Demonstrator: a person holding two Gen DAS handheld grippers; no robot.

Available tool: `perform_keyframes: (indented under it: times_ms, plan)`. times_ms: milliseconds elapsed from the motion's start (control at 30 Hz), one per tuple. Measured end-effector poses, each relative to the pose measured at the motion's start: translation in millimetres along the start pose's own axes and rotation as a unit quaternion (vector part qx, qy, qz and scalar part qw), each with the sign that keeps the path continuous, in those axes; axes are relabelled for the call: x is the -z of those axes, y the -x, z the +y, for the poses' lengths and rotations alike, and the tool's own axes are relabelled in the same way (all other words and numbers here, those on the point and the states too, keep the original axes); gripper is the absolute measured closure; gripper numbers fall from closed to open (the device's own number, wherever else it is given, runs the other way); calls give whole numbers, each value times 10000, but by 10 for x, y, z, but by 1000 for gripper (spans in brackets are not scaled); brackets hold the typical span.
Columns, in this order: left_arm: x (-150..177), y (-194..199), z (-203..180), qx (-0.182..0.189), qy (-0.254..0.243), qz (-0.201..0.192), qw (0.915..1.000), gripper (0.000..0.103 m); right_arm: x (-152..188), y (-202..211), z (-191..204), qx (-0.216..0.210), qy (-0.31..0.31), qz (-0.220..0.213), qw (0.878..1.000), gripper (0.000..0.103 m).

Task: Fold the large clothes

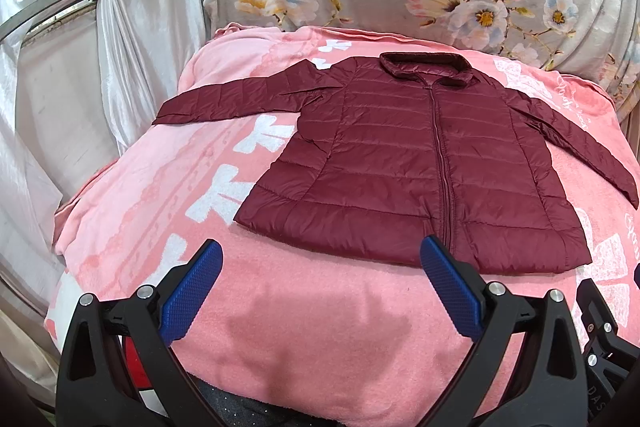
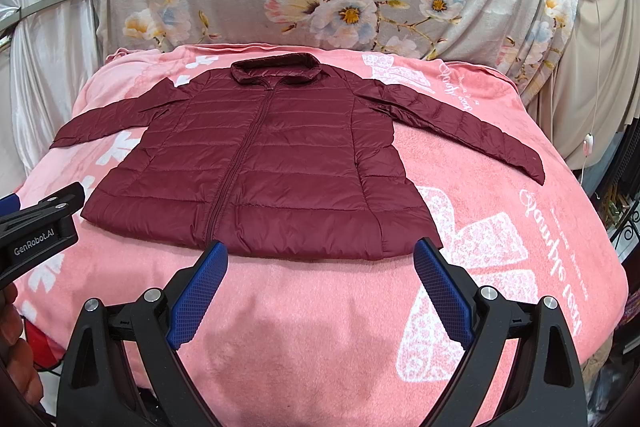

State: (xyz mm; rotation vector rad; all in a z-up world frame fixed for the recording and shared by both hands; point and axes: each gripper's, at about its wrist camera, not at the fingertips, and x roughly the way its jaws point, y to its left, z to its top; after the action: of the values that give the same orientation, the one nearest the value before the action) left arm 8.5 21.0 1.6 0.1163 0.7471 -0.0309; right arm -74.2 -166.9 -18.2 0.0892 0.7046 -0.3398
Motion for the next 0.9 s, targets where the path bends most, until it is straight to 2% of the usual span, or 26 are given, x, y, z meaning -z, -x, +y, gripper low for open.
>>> perform_keyframes:
  times_ms: [900]
  plan:
    - [23,-18,18,-11,-1,12,10000,7,-35,7,-6,3,-14,40,10000,11]
